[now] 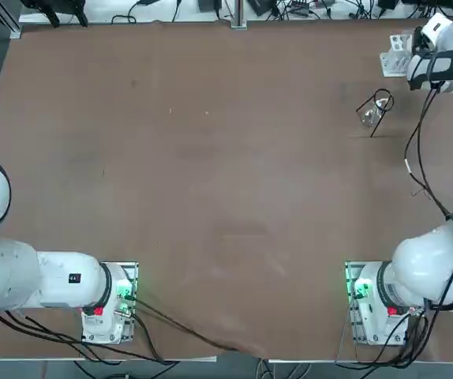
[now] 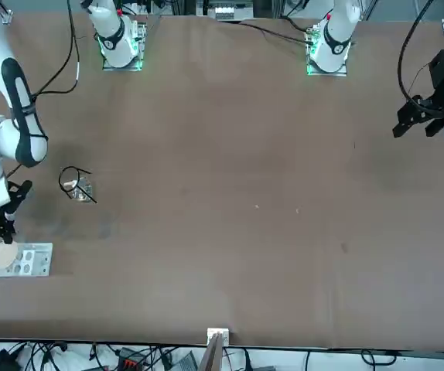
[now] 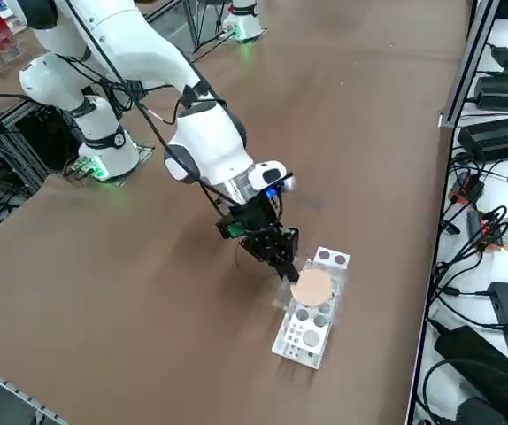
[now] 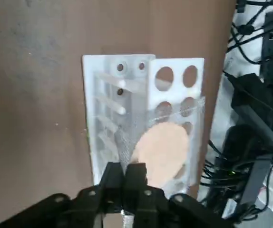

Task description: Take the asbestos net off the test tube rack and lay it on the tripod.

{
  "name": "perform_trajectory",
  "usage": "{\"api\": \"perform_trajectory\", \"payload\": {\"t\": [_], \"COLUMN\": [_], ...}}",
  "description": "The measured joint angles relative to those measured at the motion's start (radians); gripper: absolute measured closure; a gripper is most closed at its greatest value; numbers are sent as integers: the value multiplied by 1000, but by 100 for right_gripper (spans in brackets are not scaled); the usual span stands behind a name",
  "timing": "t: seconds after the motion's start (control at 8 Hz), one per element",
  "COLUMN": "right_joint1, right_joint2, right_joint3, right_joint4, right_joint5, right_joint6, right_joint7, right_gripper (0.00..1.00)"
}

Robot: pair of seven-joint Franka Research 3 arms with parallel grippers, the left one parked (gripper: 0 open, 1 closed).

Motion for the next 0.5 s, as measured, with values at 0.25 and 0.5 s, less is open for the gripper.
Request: {"api": "perform_trajectory", "payload": {"t": [0.25, 0.5], "right_joint1": [-8, -9], "right_joint2": [-39, -115], "right_joint3": [-2, -1], "right_joint4": [9, 22], "right_joint5": [0, 1], "right_joint6": [-40, -144], "right_joint7": [-6, -7], "right_gripper": [99, 99]}}
